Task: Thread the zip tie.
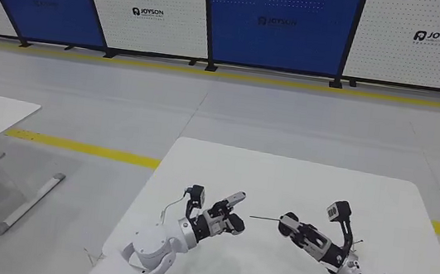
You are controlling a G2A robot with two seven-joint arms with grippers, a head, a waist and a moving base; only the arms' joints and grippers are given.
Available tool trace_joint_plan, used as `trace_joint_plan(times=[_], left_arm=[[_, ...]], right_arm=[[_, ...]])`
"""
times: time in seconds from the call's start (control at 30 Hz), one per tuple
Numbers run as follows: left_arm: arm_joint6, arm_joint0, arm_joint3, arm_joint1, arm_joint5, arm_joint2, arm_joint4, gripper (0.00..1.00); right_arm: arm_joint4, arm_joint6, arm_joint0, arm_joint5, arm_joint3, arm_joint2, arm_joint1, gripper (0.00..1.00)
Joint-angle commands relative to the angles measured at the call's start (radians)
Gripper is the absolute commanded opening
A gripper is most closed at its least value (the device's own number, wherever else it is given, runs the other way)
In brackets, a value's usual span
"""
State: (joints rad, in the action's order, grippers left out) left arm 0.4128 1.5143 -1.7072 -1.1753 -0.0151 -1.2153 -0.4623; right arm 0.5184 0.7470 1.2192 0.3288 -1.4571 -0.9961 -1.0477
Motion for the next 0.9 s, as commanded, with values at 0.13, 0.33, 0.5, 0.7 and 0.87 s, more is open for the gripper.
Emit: trace_joint_plan(times=[0.13,0.33,0.5,0.7,0.87], left_arm=[[-0.004,0.0,0.0,0.0,-0.001,0.002,-0.003,1.0],[-0.004,0.0,0.0,0.0,-0.001,0.002,-0.003,1.0],[-0.004,0.0,0.0,0.0,-0.001,0.002,-0.003,1.0],[-0.004,0.0,0.0,0.0,-0.001,0.002,-0.003,1.0],[-0.004,0.0,0.0,0.0,-0.001,0.002,-0.003,1.0]], right_arm=[[-0.001,-0.001,0.0,0.0,0.0,0.0,0.0,0.0],[-0.001,-0.001,0.0,0.0,0.0,0.0,0.0,0.0],[0.004,-0.026,0.008,-0.009,-0.026,0.012,-0.008,0.0],[-0.021,-0.082,-0.012,-0.014,-0.021,0.056,-0.028,0.0],[-0.021,-0.082,-0.012,-0.014,-0.021,0.056,-0.028,0.0]])
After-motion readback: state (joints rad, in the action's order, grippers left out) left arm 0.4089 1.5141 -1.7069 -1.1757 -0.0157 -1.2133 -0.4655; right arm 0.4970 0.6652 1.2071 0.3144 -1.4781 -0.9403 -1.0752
